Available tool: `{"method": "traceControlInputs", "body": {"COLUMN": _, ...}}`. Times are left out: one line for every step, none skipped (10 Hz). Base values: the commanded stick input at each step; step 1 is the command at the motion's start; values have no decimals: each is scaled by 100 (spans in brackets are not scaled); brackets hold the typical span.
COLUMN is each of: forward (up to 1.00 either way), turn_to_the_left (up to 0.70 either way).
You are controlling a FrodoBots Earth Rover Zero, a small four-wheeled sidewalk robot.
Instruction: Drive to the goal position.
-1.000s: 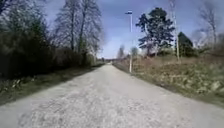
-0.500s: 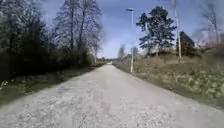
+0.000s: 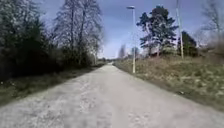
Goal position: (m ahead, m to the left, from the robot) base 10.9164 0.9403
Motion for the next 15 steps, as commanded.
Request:
{"method": "traceControlInputs", "body": {"forward": 85, "turn_to_the_left": 0}}
{"method": "traceControlInputs", "body": {"forward": 85, "turn_to_the_left": 0}}
{"method": "traceControlInputs", "body": {"forward": 85, "turn_to_the_left": 0}}
{"method": "traceControlInputs", "body": {"forward": 85, "turn_to_the_left": 0}}
{"method": "traceControlInputs", "body": {"forward": 85, "turn_to_the_left": 0}}
{"method": "traceControlInputs", "body": {"forward": 85, "turn_to_the_left": 0}}
{"method": "traceControlInputs", "body": {"forward": 85, "turn_to_the_left": 0}}
{"method": "traceControlInputs", "body": {"forward": 85, "turn_to_the_left": 0}}
{"method": "traceControlInputs", "body": {"forward": 85, "turn_to_the_left": 0}}
{"method": "traceControlInputs", "body": {"forward": 85, "turn_to_the_left": 0}}
{"method": "traceControlInputs", "body": {"forward": 85, "turn_to_the_left": 0}}
{"method": "traceControlInputs", "body": {"forward": 85, "turn_to_the_left": 0}}
{"method": "traceControlInputs", "body": {"forward": 85, "turn_to_the_left": 0}}
{"method": "traceControlInputs", "body": {"forward": 85, "turn_to_the_left": 0}}
{"method": "traceControlInputs", "body": {"forward": 85, "turn_to_the_left": 0}}
